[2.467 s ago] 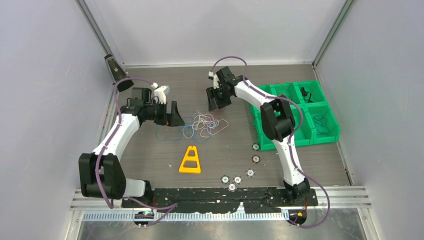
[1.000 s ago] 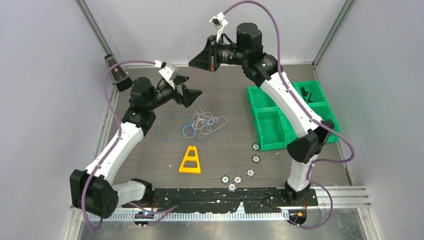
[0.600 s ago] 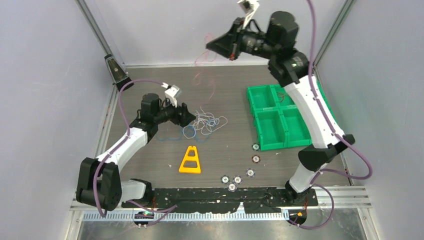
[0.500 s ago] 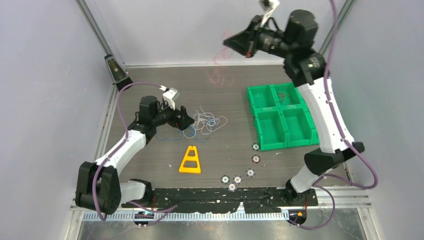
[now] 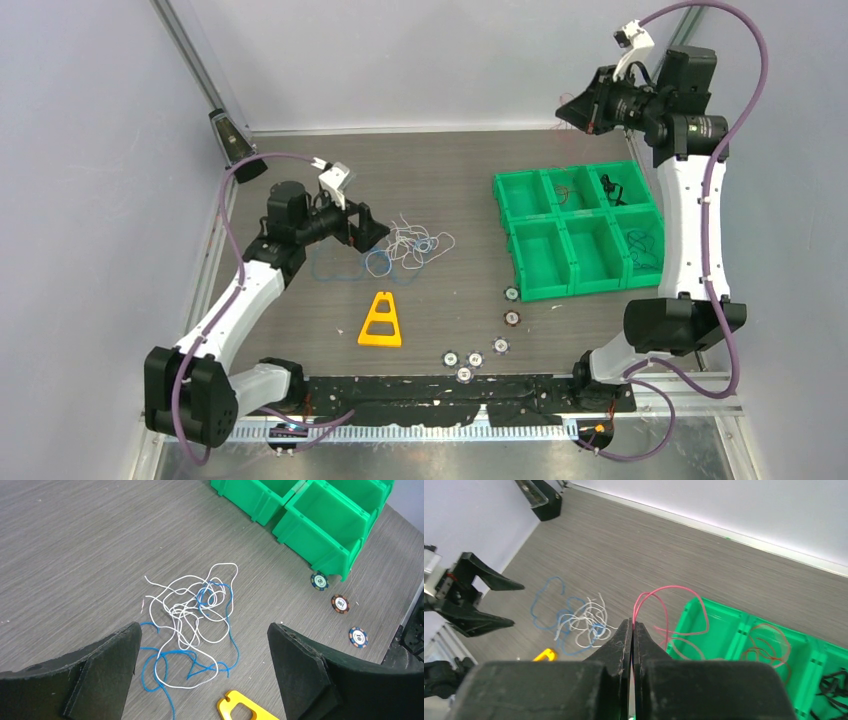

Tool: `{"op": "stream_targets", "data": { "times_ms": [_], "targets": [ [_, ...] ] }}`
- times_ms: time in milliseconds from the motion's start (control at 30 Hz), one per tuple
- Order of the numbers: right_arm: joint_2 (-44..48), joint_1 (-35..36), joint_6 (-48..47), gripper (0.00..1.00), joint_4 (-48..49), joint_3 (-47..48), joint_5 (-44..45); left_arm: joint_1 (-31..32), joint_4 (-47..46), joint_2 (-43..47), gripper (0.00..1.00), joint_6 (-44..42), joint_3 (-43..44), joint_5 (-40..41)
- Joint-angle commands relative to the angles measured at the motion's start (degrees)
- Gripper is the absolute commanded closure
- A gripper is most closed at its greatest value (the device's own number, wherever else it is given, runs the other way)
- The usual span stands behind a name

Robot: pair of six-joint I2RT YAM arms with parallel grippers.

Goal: Untangle the cables

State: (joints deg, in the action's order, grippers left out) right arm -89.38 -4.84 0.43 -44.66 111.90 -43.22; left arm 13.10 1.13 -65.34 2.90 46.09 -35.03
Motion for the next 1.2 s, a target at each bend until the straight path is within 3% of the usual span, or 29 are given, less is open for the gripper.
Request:
{"op": "stream_targets", "data": {
  "times_ms": [0,133,667,1167],
  "targets": [
    [0.2,-1.9,-7.4,0.95,-1.2,-0.6,-1.1,0.0,1.5,-0.9,0.0,0.0,3.1,-1.2],
    [-0.9,-2.3,-12.4,0.95,-1.5,-4.4,-0.1,0.0,1.5,-1.4,0.0,0.1,3.7,-1.4],
    [-16.9,-0.1,-15.3,0.95,4.3,-6.9,0.5,0.0,6.2,-2.6,0.01,-2.7,5.4,0.9],
    [-16.9,7.3,-16.5,0.94,5.3,-16.6,2.5,-0.2,8.3,-2.5,0.0,-3.3,4.8,3.0]
  ]
}}
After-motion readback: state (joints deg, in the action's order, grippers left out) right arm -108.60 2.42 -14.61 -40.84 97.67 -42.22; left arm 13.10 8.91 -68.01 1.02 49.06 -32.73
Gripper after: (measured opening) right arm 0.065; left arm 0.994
